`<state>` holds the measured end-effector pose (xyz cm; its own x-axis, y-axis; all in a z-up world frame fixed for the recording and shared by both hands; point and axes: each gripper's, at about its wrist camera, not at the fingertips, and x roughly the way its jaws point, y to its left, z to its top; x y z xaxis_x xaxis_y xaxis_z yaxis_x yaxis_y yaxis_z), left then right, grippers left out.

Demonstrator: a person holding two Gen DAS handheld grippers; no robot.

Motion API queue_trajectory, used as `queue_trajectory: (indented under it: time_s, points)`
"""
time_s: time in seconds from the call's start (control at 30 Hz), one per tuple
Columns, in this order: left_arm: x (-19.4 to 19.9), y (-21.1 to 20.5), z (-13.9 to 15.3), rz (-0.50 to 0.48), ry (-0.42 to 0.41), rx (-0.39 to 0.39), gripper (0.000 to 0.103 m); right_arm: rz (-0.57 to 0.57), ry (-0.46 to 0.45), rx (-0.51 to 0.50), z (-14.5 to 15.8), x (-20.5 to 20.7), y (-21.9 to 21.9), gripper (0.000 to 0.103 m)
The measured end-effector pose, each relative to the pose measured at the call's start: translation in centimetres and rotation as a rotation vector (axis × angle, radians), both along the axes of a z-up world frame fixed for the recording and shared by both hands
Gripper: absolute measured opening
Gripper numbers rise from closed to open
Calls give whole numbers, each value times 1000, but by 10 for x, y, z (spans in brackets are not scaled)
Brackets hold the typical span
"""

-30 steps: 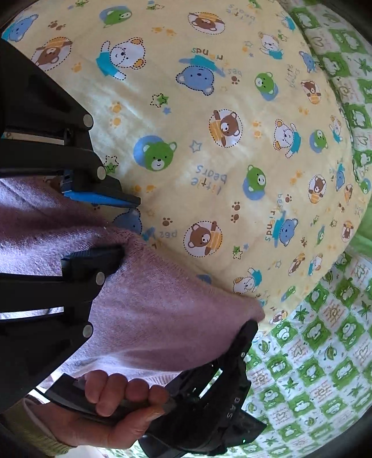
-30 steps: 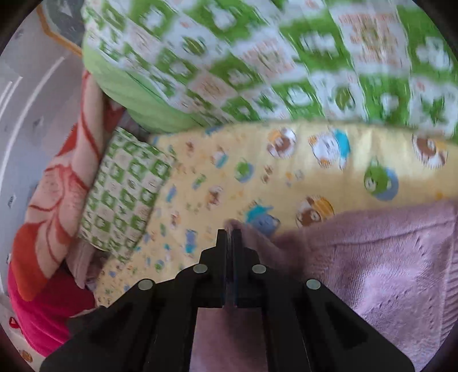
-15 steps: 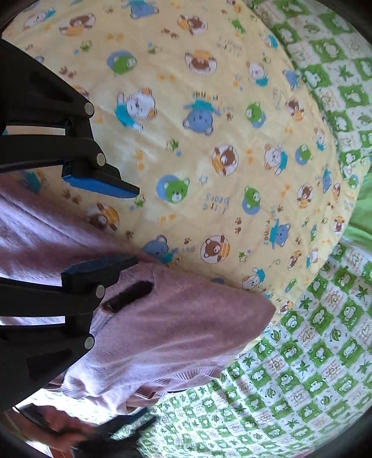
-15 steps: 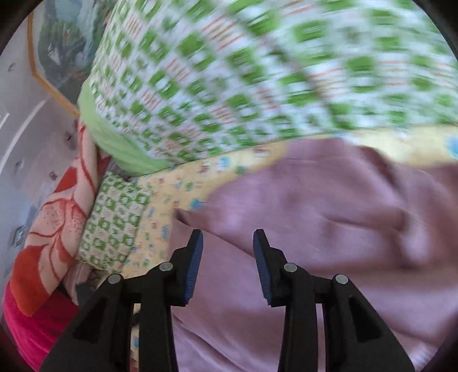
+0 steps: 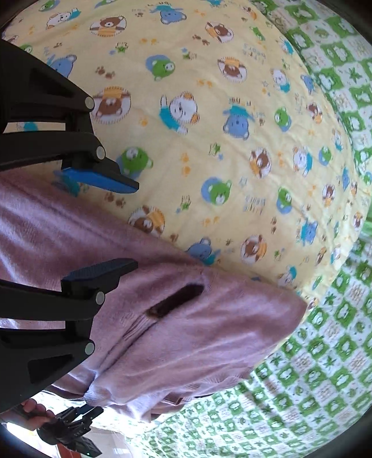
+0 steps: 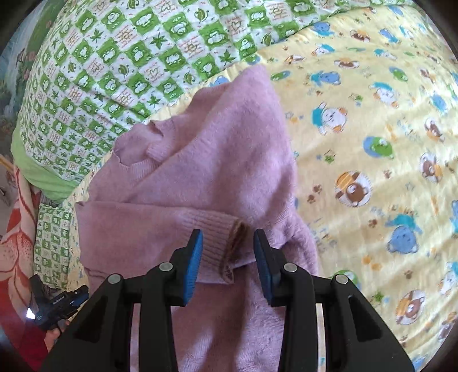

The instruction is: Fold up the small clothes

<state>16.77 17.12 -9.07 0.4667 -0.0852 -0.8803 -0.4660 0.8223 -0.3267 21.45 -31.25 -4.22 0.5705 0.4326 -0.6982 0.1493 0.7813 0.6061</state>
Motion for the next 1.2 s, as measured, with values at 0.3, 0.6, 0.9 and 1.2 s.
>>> queue_trajectory:
  time_s: [0.3, 0.6, 0.9, 1.2]
  points:
    - [57, -25, 33, -79, -74, 118, 51, 84, -96, 37, 28, 11, 13, 5]
    - [103, -35, 8, -98, 32, 195, 53, 8, -20, 95, 43, 30, -26, 5]
    - [103, -34, 6, -94, 40, 195, 54, -45, -11, -209, 30, 21, -2, 10]
    - [64, -30, 28, -133, 21, 216, 56, 80, 111, -111, -14, 33, 28, 10]
